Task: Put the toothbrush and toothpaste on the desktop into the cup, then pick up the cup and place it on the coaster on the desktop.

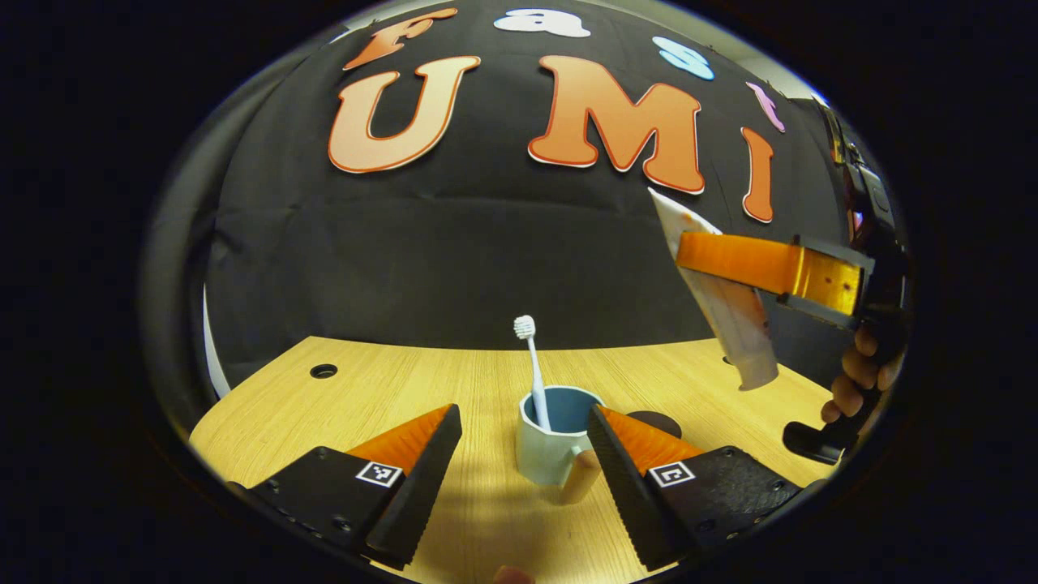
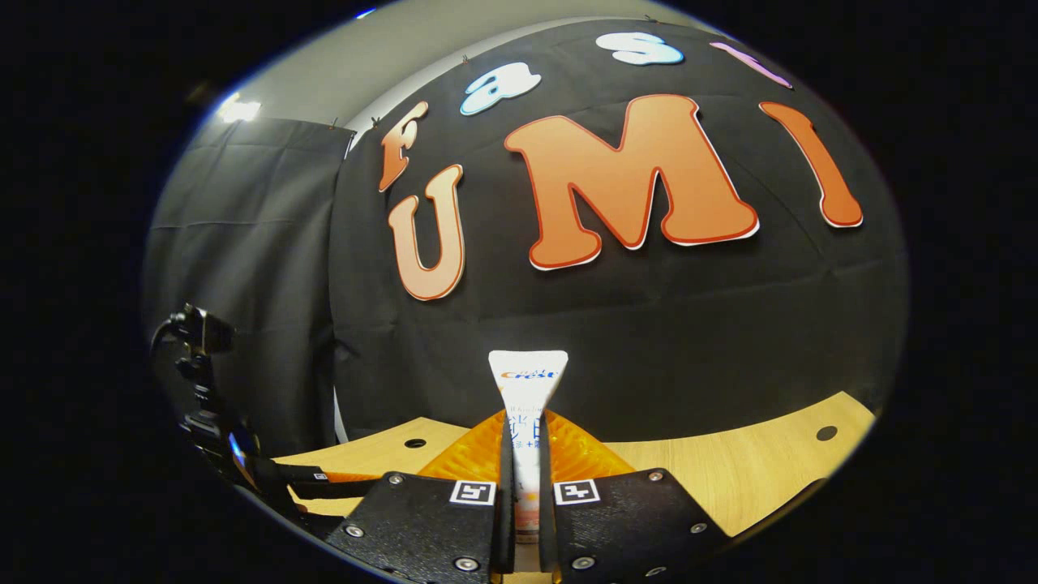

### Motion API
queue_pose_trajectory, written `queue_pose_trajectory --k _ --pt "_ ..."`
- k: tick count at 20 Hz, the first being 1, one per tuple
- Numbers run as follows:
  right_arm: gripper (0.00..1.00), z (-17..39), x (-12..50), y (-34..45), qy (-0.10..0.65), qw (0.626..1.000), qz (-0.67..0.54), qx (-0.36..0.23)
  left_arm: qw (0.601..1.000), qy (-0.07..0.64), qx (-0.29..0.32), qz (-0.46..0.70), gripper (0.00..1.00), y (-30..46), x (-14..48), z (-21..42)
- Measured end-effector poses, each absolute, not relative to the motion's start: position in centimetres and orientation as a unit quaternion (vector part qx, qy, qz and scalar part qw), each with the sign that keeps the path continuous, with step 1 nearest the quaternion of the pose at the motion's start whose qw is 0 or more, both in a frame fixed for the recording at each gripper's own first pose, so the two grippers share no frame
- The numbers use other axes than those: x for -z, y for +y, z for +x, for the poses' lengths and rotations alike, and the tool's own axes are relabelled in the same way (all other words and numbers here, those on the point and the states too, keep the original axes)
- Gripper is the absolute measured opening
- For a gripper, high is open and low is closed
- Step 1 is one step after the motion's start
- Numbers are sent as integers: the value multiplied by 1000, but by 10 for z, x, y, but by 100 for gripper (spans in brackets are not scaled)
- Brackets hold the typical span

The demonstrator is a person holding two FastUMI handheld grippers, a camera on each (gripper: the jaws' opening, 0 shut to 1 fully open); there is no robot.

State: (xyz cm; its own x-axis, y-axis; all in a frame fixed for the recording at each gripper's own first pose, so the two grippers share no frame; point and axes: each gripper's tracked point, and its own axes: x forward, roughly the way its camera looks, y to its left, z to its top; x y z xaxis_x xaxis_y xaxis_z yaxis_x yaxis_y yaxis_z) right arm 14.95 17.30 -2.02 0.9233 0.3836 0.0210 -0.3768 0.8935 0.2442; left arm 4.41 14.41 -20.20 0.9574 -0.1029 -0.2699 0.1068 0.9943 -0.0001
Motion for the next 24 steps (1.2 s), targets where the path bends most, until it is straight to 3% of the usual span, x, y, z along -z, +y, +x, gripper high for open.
queue_pose_trajectory --k 8,24 --pt "12 183 51 208 16 970 118 -211 993 109 13 31 94 180 191 45" --pt "12 220 83 251 16 959 141 -244 992 121 -1 36 94 192 207 52"
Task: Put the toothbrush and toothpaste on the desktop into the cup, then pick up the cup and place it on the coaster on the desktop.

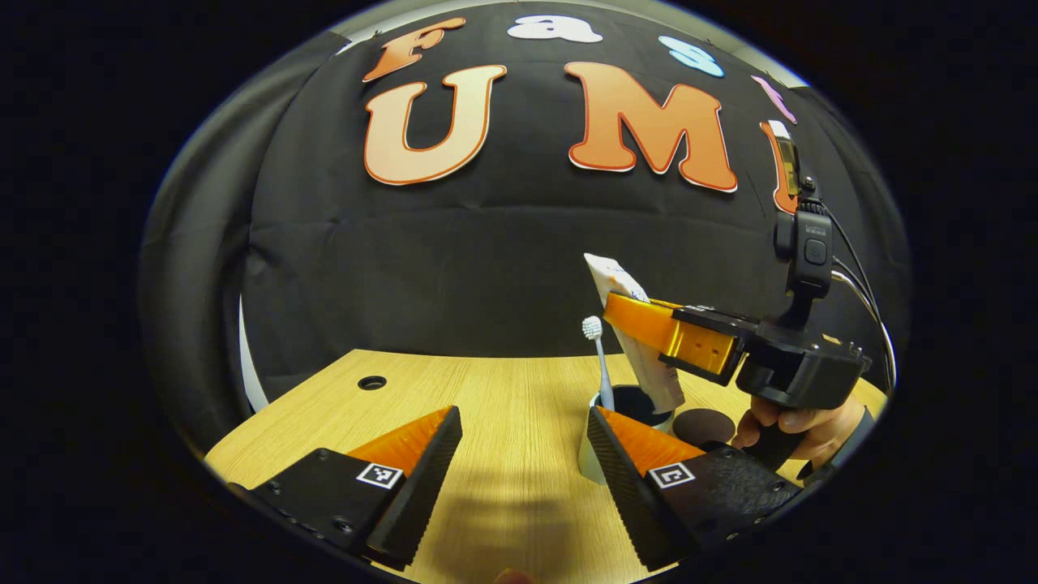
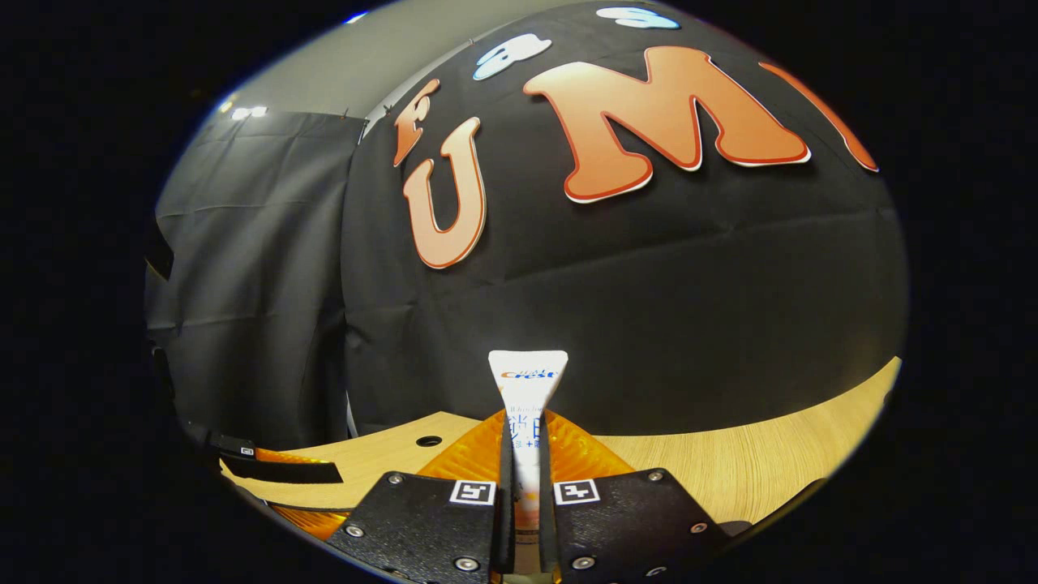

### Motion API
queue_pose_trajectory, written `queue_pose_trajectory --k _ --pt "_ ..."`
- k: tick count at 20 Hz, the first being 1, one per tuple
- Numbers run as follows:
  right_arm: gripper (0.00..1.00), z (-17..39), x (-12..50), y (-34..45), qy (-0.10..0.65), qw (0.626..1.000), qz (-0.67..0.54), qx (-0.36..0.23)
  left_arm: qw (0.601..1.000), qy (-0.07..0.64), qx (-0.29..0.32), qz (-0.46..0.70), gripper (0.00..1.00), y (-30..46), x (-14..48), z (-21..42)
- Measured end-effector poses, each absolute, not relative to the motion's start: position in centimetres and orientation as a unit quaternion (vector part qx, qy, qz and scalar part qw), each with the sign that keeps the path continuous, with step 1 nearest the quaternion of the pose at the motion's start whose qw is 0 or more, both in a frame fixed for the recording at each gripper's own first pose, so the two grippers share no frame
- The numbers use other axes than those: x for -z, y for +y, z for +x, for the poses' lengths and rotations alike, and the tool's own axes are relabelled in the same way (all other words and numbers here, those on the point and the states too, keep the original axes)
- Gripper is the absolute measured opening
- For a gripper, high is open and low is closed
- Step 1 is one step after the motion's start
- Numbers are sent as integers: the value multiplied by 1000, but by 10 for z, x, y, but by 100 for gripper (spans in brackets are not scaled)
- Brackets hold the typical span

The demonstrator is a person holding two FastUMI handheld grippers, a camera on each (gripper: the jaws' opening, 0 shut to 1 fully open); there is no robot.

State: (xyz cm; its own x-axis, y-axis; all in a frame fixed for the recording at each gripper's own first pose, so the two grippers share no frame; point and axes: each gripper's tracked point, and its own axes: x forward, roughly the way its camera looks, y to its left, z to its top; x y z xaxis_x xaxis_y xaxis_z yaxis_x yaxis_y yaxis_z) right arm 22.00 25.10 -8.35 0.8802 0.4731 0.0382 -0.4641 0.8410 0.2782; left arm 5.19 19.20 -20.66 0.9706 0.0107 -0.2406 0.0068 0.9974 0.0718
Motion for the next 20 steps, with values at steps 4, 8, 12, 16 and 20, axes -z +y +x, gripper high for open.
queue_pose_trajectory --k 4,8,12,16,20 --pt "12 227 98 252 27 960 149 -235 991 126 -2 38 94 193 210 53" --pt "12 228 116 256 50 962 136 -230 991 124 -7 40 94 195 208 53" --pt "13 220 129 256 70 966 101 -226 991 130 -2 37 94 193 211 54" --pt "16 208 130 249 78 969 68 -223 991 129 1 31 94 192 211 54" --pt "18 196 139 238 104 970 46 -216 989 142 17 20 94 183 218 53"
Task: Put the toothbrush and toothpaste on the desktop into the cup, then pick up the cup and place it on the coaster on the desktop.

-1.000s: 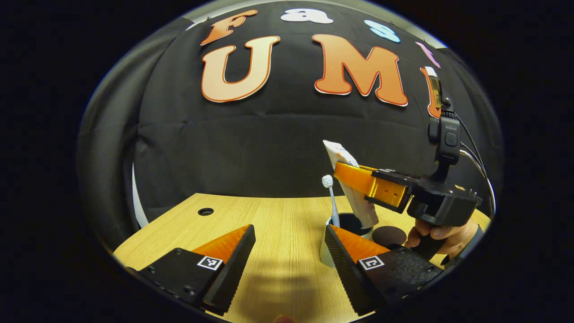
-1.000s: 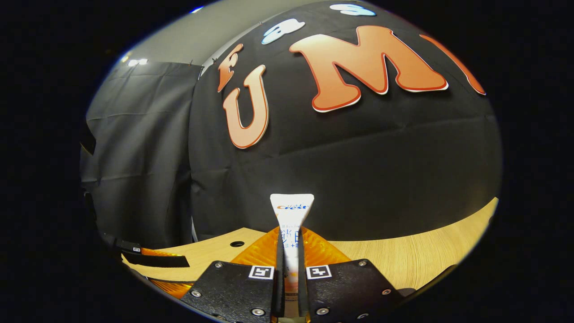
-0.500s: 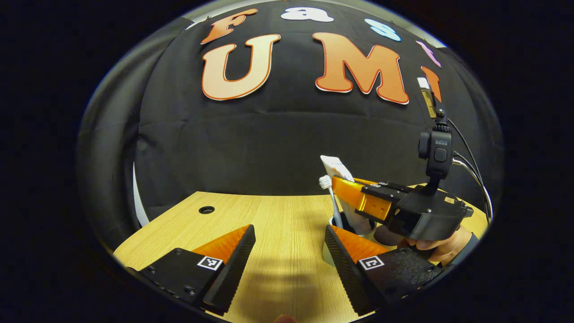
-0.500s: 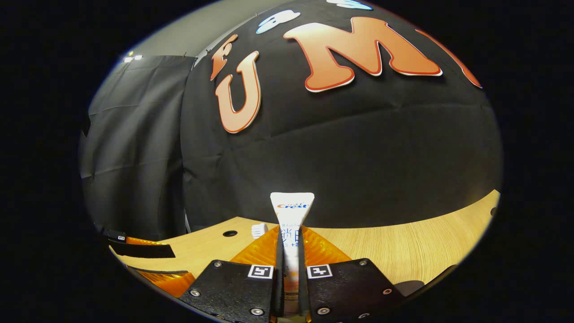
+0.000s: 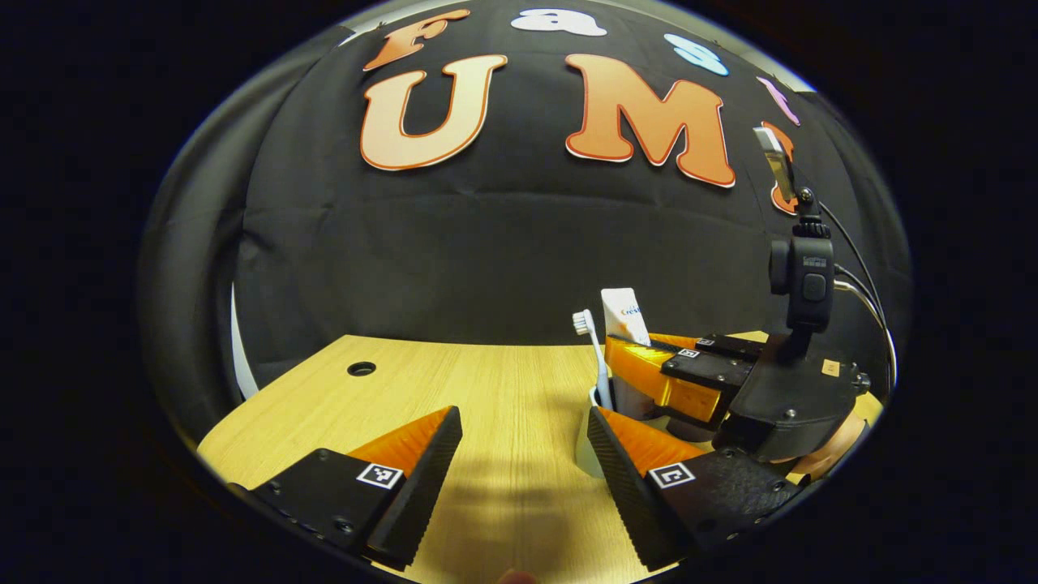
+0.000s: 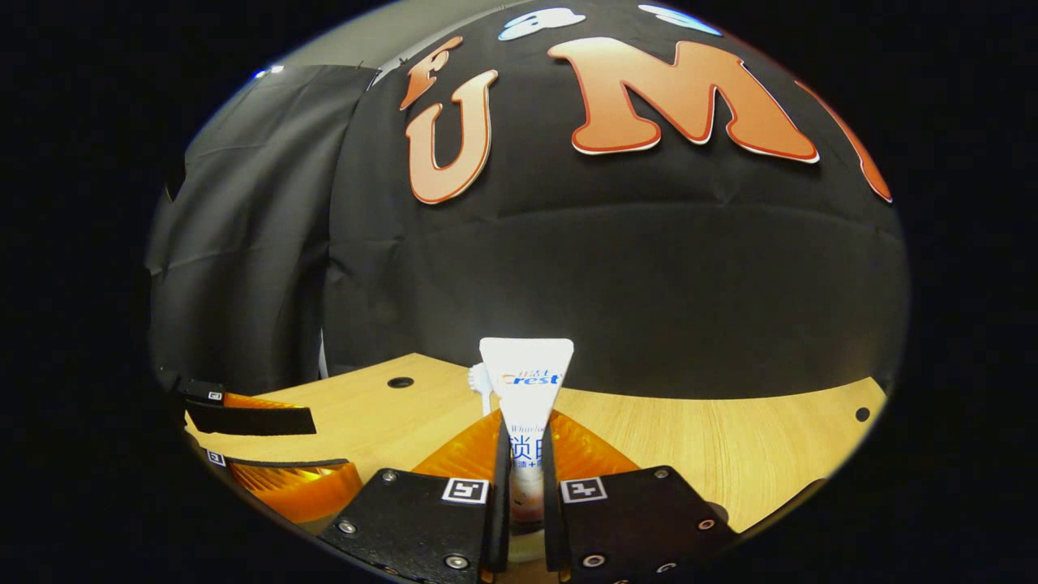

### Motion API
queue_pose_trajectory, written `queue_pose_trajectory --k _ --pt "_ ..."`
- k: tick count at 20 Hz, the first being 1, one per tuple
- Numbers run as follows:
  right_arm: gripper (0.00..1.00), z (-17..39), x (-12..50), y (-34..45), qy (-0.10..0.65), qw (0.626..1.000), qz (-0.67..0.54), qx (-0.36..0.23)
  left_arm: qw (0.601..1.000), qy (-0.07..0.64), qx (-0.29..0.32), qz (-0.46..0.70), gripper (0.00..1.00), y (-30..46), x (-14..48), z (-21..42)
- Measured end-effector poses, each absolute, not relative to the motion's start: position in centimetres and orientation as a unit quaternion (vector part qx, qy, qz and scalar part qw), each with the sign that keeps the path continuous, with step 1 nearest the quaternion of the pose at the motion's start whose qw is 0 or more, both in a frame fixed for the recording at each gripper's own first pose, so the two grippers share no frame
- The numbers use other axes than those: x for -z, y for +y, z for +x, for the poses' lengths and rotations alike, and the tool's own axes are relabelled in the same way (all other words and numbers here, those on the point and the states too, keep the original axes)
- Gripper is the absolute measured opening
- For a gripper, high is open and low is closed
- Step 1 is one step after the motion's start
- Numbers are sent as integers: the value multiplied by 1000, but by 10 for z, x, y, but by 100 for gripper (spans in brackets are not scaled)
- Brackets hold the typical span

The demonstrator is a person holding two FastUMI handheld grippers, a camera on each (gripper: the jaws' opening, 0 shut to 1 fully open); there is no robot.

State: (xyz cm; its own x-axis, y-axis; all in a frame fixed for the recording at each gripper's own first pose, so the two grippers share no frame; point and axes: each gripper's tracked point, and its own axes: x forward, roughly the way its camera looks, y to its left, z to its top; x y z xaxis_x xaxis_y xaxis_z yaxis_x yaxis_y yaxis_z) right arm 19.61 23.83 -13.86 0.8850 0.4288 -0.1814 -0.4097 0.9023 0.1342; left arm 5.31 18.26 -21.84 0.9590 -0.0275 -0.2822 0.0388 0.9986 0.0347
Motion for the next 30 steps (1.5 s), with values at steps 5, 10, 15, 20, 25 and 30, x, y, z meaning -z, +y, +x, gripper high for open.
queue_pose_trajectory --k 5,10,15,20,25,30 --pt "35 176 140 227 124 968 -3 -217 988 154 28 13 94 173 220 53" --pt "57 160 95 207 79 973 -9 -215 988 149 36 2 94 159 207 44" --pt "79 145 31 174 24 980 1 -198 986 160 51 2 94 140 196 42" --pt "86 120 -11 125 -4 986 11 -166 978 199 68 10 94 120 192 45" --pt "87 90 -51 76 -44 989 7 -142 962 258 90 23 94 102 189 52" --pt "88 56 -71 36 -72 990 -18 -123 937 334 100 10 94 90 198 57"
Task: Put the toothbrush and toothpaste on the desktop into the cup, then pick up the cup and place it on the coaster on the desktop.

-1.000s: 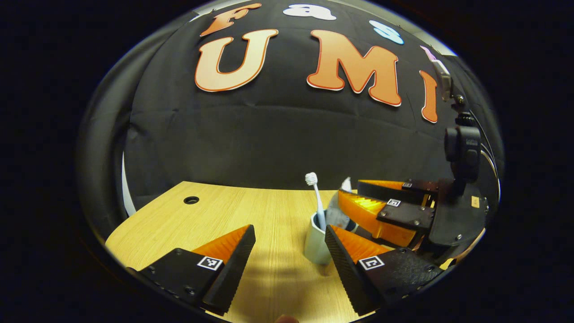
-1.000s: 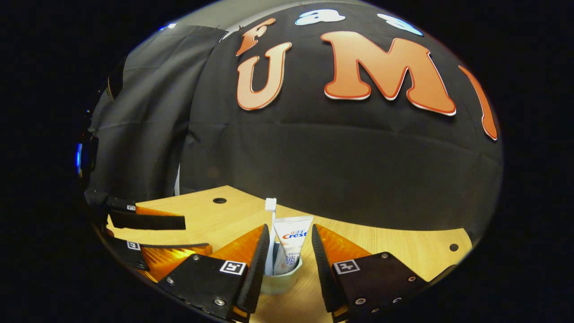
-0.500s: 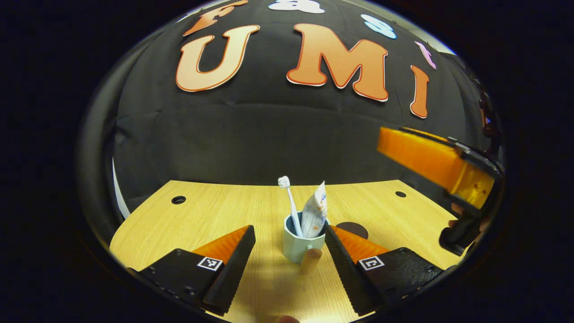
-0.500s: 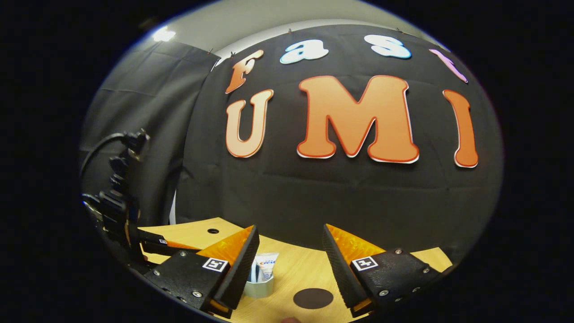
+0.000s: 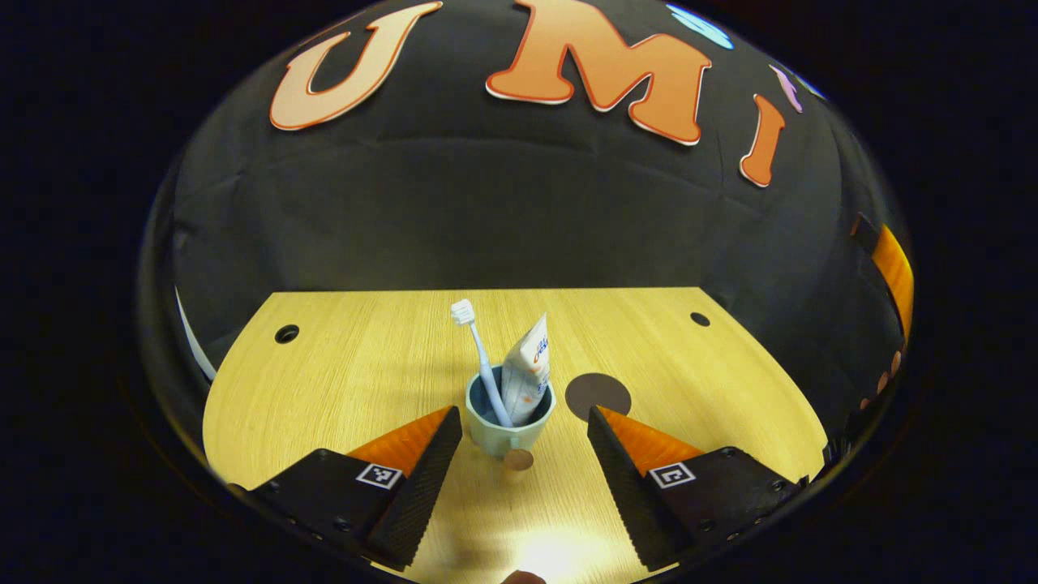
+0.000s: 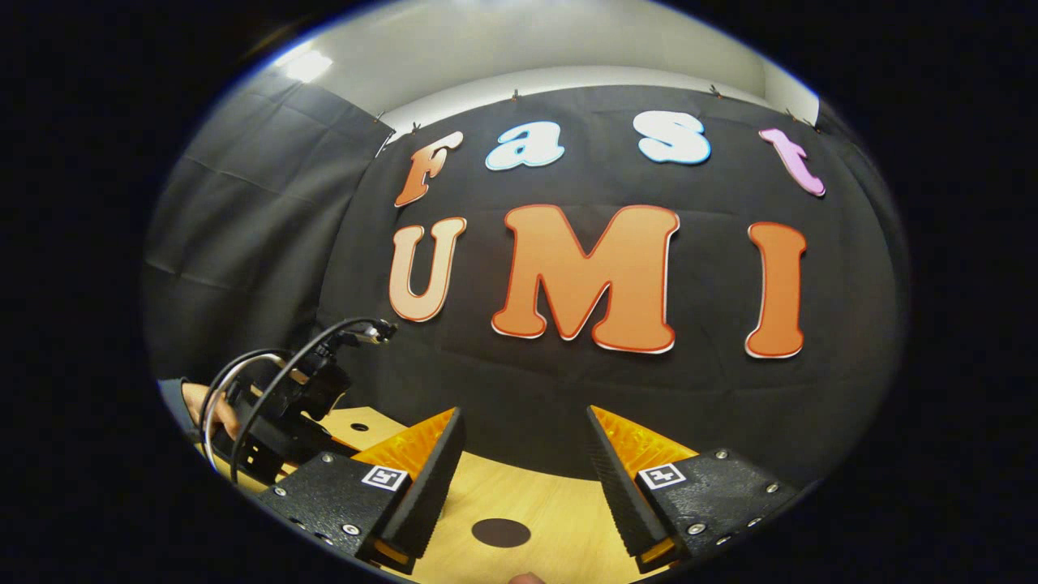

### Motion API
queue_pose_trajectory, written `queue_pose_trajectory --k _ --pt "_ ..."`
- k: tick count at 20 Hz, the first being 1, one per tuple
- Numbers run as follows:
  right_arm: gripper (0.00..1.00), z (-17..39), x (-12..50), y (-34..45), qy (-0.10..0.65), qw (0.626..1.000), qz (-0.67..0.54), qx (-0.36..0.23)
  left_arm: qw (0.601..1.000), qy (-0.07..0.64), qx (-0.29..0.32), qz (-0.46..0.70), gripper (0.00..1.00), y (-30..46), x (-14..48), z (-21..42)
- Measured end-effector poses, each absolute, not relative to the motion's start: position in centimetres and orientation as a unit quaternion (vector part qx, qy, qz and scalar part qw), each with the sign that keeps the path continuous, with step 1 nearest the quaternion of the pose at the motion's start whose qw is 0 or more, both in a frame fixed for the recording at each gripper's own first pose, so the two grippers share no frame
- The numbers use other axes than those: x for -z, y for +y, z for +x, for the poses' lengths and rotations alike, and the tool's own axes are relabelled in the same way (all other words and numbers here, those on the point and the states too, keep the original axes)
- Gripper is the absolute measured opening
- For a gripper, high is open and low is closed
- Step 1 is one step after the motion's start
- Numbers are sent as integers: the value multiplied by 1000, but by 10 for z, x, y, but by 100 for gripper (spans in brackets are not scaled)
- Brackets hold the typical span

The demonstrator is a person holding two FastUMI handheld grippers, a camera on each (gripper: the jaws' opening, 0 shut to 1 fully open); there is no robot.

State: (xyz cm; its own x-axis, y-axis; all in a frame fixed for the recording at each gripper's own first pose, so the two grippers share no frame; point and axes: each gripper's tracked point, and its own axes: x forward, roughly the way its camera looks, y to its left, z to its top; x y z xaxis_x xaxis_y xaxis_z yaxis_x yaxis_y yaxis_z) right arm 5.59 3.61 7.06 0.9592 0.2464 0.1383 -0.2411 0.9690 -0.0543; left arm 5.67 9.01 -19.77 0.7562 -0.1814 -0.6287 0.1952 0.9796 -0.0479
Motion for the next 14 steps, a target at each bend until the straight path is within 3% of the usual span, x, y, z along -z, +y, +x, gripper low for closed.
queue_pose_trajectory --k 2,3,14 --pt "89 44 -77 27 -82 989 -18 -118 925 366 96 19 94 88 207 58" --pt "89 35 -77 16 -84 989 -14 -117 918 384 98 17 99 85 213 58" --pt "90 -8 -66 -35 -80 992 6 -100 850 522 63 35 96 80 278 61"
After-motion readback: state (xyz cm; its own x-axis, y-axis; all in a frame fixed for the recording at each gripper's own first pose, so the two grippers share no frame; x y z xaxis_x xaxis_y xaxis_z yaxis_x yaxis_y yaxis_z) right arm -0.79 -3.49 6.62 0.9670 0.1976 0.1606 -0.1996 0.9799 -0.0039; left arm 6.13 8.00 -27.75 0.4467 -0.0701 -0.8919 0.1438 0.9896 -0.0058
